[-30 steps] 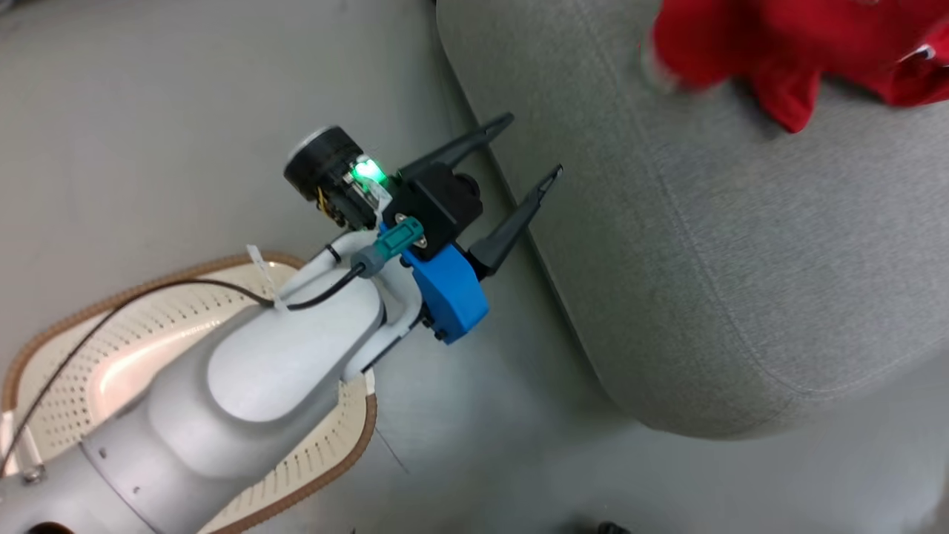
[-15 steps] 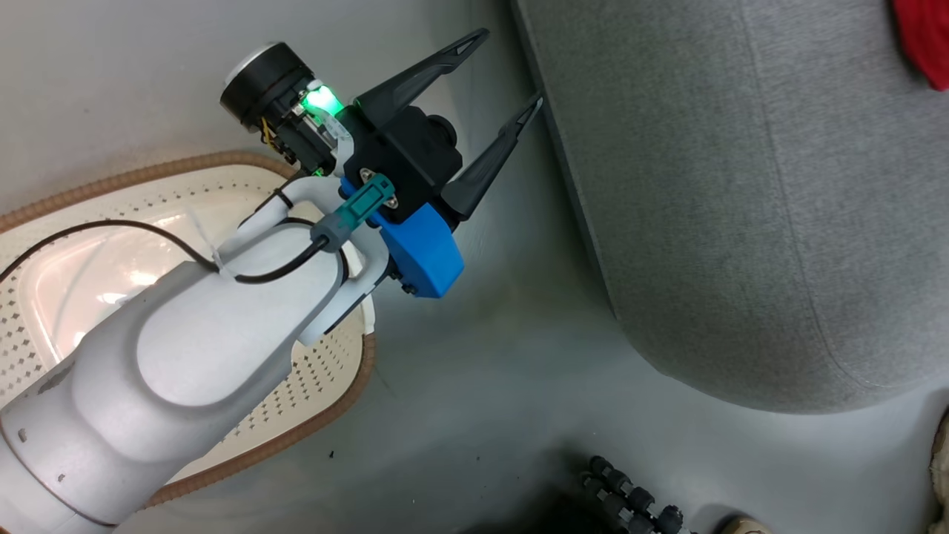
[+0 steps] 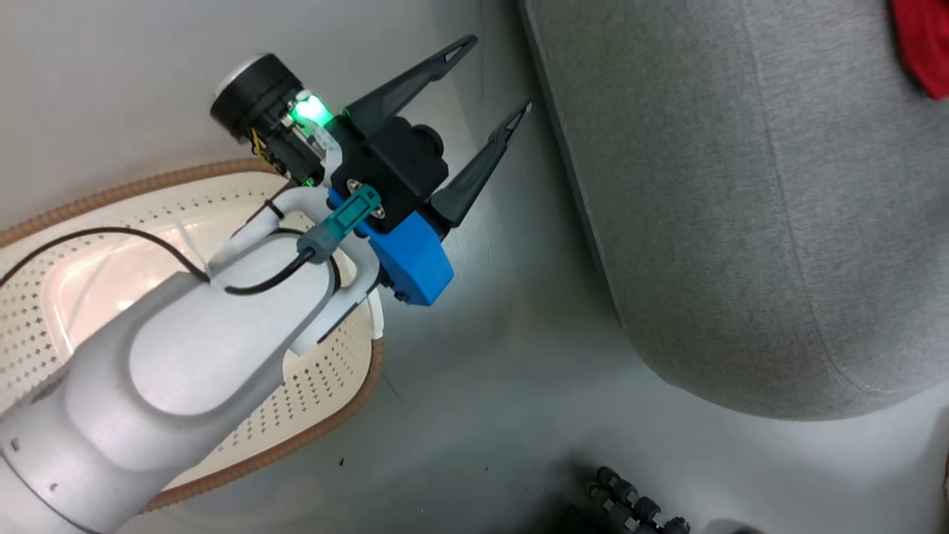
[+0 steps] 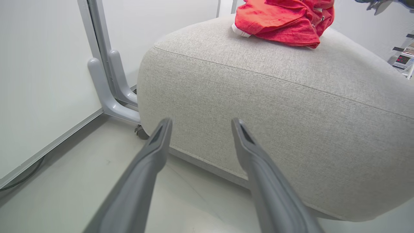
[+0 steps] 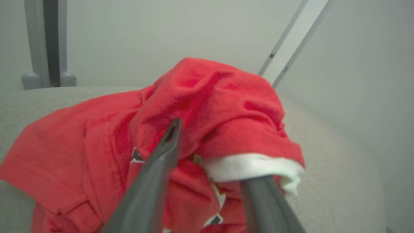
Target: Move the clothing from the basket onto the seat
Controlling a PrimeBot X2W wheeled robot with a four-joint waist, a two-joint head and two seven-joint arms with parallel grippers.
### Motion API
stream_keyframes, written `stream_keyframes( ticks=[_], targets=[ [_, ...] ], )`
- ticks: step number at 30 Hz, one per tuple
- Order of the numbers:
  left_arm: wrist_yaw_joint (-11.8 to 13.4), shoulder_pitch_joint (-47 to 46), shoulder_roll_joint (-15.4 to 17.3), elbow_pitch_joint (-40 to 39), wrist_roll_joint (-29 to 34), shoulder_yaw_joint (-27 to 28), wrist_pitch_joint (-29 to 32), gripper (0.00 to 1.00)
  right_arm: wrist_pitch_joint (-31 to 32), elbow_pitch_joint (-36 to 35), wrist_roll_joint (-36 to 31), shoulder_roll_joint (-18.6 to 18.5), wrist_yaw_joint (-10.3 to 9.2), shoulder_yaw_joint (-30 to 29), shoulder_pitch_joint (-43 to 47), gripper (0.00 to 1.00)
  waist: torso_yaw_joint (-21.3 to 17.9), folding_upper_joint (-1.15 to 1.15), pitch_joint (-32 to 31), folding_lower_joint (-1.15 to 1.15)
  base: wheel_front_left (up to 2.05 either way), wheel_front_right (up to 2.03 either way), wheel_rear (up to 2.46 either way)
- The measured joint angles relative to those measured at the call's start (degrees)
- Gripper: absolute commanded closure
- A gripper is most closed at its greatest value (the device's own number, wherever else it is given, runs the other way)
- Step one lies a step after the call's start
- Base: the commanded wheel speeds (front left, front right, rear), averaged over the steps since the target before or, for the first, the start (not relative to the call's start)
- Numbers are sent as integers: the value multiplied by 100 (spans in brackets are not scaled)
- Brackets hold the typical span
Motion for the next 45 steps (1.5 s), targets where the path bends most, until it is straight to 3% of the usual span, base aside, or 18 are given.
stream_keyframes(
  ticks=[6,13,19,24,34,39,45],
  targets=[
    [41,261,-80,177,-157,9,-259,0,0,-344,-99,187,0,-32,735,0,-45,0,-438,0,0,0,0],
    [118,661,-250,509,-433,100,-708,0,0,-710,-109,147,0,2,1306,0,-59,0,-1160,0,0,0,0],
    [256,1133,-374,789,-738,443,-1038,0,0,-1115,-91,26,0,587,1545,0,28,0,-1891,-1,0,0,0],
    [447,1653,-388,818,-869,996,-1099,0,0,-1410,-44,69,0,1226,1817,0,219,0,-2487,-2,0,0,0],
    [615,3055,-427,338,-370,2655,-1116,0,0,-1611,118,411,0,2329,2101,0,962,0,-3305,-2,0,0,0],
    [558,3835,-608,196,-88,3408,-1116,0,0,-1630,170,678,0,2619,2284,0,1307,0,-3643,-1,0,0,0],
    [310,4668,-950,167,304,4146,-1117,0,0,-1611,218,888,0,2761,2799,0,1684,0,-4059,-1,0,0,0]
  ],
)
